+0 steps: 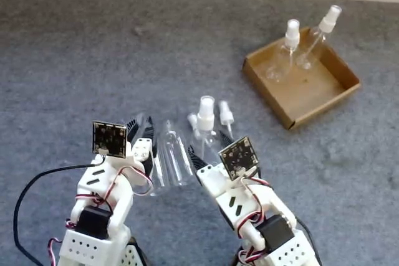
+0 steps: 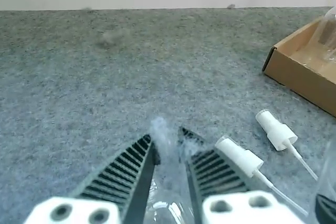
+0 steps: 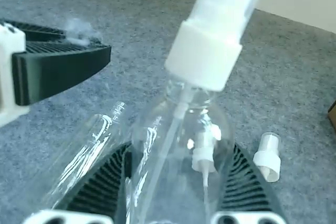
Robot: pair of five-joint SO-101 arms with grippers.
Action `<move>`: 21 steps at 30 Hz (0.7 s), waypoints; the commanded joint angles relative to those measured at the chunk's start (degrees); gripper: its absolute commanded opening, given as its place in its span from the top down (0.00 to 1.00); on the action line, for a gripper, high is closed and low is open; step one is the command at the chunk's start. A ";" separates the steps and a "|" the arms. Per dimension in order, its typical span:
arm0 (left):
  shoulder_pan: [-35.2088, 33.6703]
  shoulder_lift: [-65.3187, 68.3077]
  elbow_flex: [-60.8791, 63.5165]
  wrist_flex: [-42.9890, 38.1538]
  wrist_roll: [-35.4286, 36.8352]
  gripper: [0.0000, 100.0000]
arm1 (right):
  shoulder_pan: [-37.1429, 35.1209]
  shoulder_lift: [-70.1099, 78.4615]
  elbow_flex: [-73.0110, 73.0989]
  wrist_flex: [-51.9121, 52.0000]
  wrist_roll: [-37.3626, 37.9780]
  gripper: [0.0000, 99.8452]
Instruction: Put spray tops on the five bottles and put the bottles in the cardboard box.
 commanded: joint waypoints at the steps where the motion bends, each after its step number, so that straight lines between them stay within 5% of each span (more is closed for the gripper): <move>1: -0.57 0.04 1.10 -1.41 0.26 1.00 | 0.31 -0.75 9.54 -0.04 0.53 0.91; 14: -0.57 0.04 1.19 -1.41 0.26 1.00 | 12.09 -0.84 3.47 -0.13 0.62 0.91; 21: 0.92 0.04 1.19 -1.41 0.35 1.00 | 6.37 -0.84 3.21 -0.22 0.62 0.91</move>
